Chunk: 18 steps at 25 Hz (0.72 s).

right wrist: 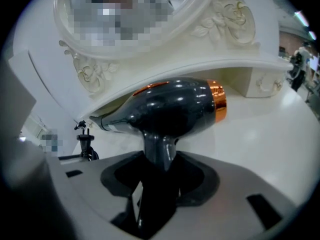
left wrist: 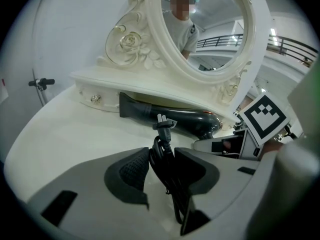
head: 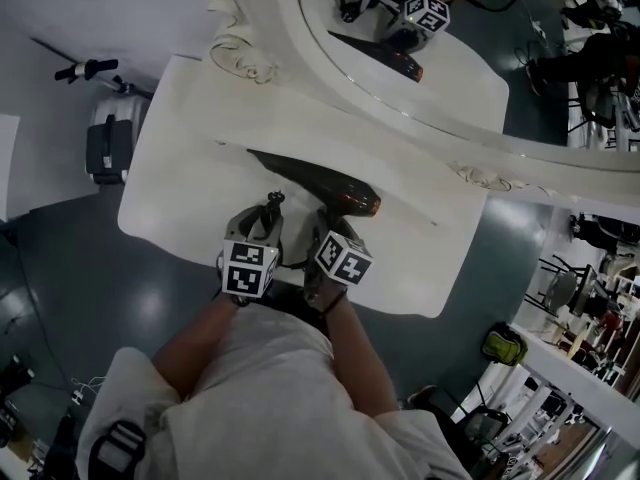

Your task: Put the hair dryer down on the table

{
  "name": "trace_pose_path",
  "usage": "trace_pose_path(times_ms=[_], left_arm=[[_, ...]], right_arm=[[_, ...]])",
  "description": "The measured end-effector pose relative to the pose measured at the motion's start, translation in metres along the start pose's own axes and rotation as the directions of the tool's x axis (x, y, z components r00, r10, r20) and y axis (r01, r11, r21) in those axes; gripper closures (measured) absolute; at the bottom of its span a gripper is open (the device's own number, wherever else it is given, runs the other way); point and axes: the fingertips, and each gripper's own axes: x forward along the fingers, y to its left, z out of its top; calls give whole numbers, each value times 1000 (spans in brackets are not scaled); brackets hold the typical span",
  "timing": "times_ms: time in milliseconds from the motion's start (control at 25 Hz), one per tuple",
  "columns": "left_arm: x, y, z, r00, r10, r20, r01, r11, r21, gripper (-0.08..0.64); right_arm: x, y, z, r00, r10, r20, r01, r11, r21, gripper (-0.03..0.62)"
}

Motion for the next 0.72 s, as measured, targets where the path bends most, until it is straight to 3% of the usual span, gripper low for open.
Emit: trace_pose_path(times_ms=[200,440,720], left_arm=[[0,6,-4,1000,20,4,-20,1000,-15,420],[1,16,-10,1000,31,3,-31,998,-47,420],[-1,30,-16,998,59,-3,-59,997,-53,420]], right_arm=[[-9,4,8,999,-30,37,36,986,-164,374],[-31,10,11,992,-47,117,68,981,-181,371],[-54,17,19,971,-68,231,119,969,-215,479]])
